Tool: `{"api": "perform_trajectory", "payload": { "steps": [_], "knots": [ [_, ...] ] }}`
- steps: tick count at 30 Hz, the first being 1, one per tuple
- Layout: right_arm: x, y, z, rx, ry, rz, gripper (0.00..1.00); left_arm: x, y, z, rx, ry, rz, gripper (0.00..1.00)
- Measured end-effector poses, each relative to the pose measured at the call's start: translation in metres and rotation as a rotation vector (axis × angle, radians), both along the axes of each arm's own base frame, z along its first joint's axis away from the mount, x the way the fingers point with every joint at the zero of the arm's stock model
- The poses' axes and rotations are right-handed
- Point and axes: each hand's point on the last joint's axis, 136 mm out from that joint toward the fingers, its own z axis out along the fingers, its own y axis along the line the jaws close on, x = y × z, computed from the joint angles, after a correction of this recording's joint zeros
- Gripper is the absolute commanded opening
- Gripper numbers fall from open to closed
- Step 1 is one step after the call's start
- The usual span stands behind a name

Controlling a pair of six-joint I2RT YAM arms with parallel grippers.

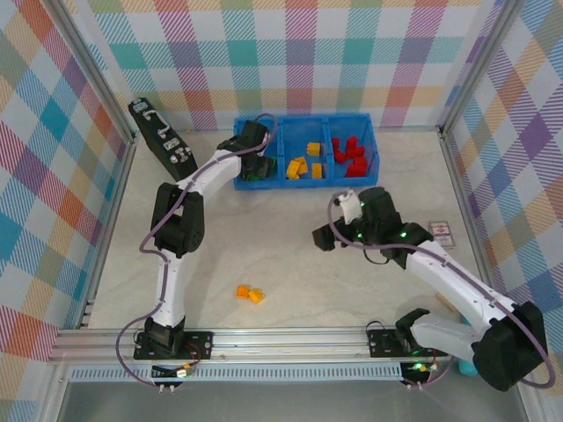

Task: Sort the legos into containers by color
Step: Place the lego in the container, then pick up the lego from the bottom-center of the table.

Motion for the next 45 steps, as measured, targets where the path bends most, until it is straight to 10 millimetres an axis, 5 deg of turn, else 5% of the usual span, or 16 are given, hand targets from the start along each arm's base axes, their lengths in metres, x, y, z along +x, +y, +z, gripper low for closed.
{"api": "perform_trajectory", "payload": {
  "steps": [6,9,12,19,23,30,37,41,45],
  "knots": [
    [-0.057,0.065,-0.021,-0.007,0.04,0.278,0.99,0.001,-0.002,0.008,-0.021,-0.01,-0.012,0.8],
    [-0.084,0.089,-0.046,-0.06,0.088,0.385,0.99,-0.003,0.0,0.03,-0.038,-0.037,-0.023,0.84],
    [-0.106,0.109,-0.072,-0.133,0.135,0.461,0.99,-0.014,0.003,0.074,-0.072,-0.097,-0.047,0.9],
    [-0.129,0.163,-0.093,-0.217,0.159,0.53,0.99,-0.065,0.01,0.223,-0.193,-0.335,-0.137,0.94],
    [-0.135,0.184,-0.107,-0.278,0.159,0.523,0.99,-0.11,0.027,0.264,-0.207,-0.409,-0.153,1.0],
    [-0.129,0.184,-0.132,-0.398,0.175,0.456,0.98,-0.193,0.064,0.296,-0.213,-0.462,-0.133,1.0],
    [-0.119,0.176,-0.15,-0.485,0.188,0.387,0.74,-0.276,0.11,0.311,-0.198,-0.551,-0.076,1.0],
    [-0.115,0.172,-0.153,-0.518,0.178,0.364,0.54,-0.299,0.127,0.309,-0.166,-0.557,-0.046,1.0],
    [-0.113,0.165,-0.155,-0.551,0.178,0.344,0.39,-0.301,0.135,0.3,-0.121,-0.546,-0.027,1.0]
  ]
}}
